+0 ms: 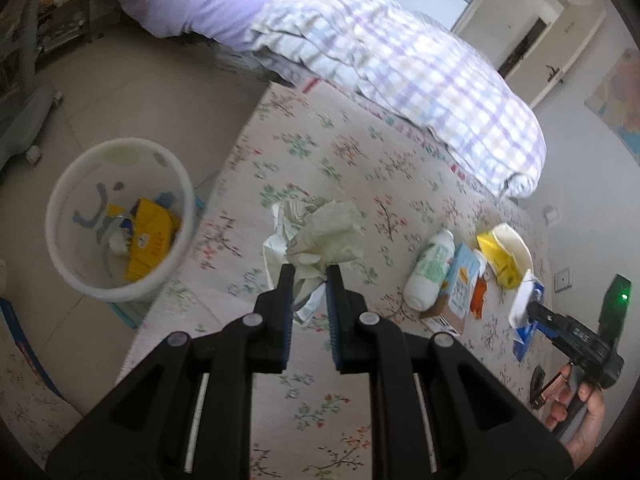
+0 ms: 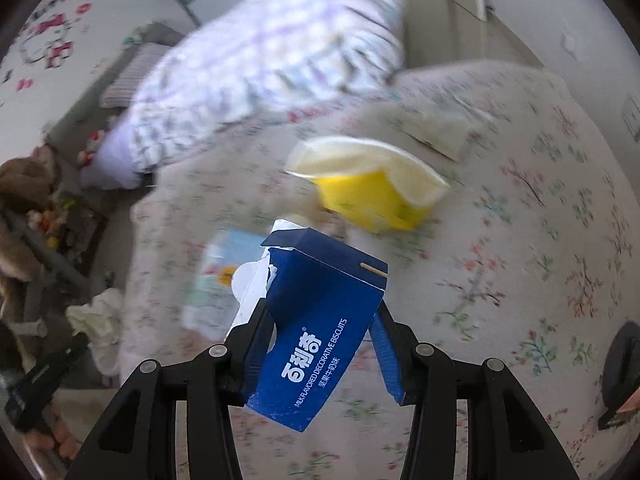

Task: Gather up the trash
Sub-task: 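Carry the tissue and blue box to the wastebasket and open both tools over it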

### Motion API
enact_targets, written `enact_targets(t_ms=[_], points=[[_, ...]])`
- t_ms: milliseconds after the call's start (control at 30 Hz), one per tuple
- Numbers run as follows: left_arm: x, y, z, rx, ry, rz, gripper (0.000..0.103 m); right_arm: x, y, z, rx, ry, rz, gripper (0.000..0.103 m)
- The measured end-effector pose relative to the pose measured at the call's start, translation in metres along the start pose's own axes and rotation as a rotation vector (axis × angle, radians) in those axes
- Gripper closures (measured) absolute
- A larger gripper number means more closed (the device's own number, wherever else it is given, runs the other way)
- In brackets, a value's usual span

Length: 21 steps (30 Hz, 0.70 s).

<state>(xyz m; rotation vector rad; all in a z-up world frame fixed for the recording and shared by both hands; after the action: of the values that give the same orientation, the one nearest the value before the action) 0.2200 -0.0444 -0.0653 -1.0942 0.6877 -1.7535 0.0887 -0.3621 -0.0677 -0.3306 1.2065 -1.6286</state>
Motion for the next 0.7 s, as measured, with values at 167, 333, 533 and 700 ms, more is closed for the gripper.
enact_targets(t_ms=[167, 333, 533, 700], points=[[-0.028, -0.012, 0.016, 0.053, -0.039, 0.023, 0.086, -0.049, -0.001, 0.007, 0.015, -0.076, 0.079, 0.054], [-0.067, -0.019, 0.030, 0.094, -0.097, 0.059, 0.086, -0.090, 0.007, 0.005, 0.003, -0.128, 0.139, 0.054], [-0.115, -0.021, 0.038, 0.108, -0.171, 0.127, 0.086, -0.143, 0.030, 0.001, -0.021, -0.185, 0.181, 0.054], [-0.146, -0.021, 0.041, 0.121, -0.217, 0.163, 0.068, -0.180, 0.053, -0.006, -0.047, -0.235, 0.198, 0.054]])
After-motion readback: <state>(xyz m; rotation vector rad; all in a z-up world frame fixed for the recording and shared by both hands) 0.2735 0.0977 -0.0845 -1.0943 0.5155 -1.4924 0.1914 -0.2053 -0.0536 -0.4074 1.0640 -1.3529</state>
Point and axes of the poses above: each gripper's, at about its wrist camera, not at the fingertips, and y roughly the way its jaws point, x to its right, z to its top, the point moved 10 cm from there along y, roughly the way its jaws point, and after that the axes turned 5 degrees about -y, right-handed, at the moved point
